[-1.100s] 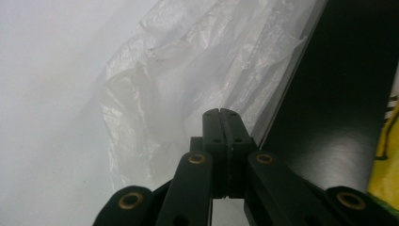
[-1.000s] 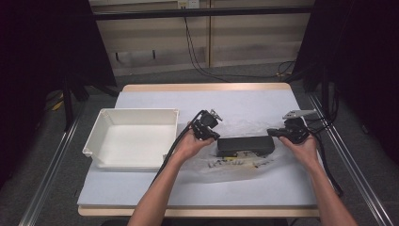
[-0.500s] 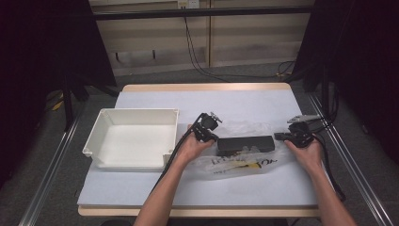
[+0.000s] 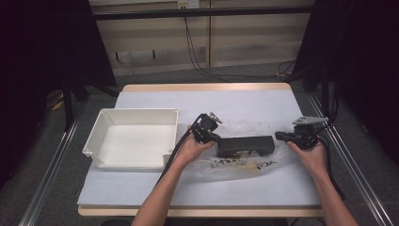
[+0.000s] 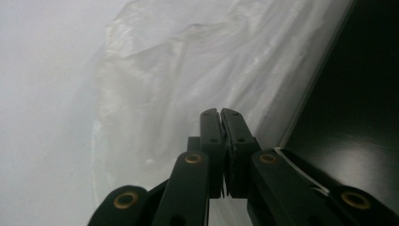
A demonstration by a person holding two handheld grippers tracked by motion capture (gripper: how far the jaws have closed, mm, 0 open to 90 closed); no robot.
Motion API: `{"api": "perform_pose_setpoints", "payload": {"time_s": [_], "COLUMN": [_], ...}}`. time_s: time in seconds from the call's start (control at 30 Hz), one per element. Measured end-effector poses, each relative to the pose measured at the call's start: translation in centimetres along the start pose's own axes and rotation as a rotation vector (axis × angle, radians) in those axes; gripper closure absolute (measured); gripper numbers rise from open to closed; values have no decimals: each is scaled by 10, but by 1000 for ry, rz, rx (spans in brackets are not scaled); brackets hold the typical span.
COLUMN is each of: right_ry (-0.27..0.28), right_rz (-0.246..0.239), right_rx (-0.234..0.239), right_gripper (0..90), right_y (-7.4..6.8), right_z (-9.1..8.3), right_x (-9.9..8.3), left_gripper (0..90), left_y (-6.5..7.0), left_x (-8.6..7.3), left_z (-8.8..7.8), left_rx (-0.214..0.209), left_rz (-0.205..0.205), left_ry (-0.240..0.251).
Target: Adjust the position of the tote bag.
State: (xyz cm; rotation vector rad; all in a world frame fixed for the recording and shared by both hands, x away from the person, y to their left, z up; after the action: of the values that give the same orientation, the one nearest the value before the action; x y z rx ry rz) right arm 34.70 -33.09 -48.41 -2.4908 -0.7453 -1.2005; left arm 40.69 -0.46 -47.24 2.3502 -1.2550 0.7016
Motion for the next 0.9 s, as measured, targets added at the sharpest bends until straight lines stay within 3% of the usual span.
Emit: {"api": "perform_pose_setpoints", "payload": {"time_s": [0.27,0.33,0.37,0.43,0.57,0.7,0.9], "right_ry": [59,71,72,90,117,153,194], "right_rz": [-24,-27,-32,-34,-35,-27,-27], "right_rx": [41,60,55,60,60,63,71], "right_gripper": [728,678,649,607,528,473,387], "right_y": [-13,-17,-18,-22,-32,-39,-55], "right_z": [-17,-24,-27,-34,-43,-52,-70], "right_x": [6,7,6,4,1,-1,-9], "left_gripper": [775,746,722,704,631,597,570], "left_y": [-2,-1,2,6,13,12,19], "left_x": [3,4,4,5,10,9,7], "left_z": [-16,-21,-25,-29,-33,-39,-55], "left_rx": [-5,-31,-12,-15,1,14,-18], "left_rz": [-5,0,15,44,28,26,49], "left_ry": [65,97,101,105,153,166,222]}}
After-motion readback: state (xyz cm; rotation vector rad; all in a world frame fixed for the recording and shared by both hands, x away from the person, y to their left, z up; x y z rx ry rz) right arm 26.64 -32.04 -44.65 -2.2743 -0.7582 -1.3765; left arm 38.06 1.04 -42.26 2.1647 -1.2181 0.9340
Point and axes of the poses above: each handheld gripper's, and its own axes: z roughly forward along the jaws, x roughly out of its top, y roughly to its right, the point moved 2 cm from there along z, roughly forward along the jaws, and after that the axes turned 6 degrees about -z, right-handed, at the moved point
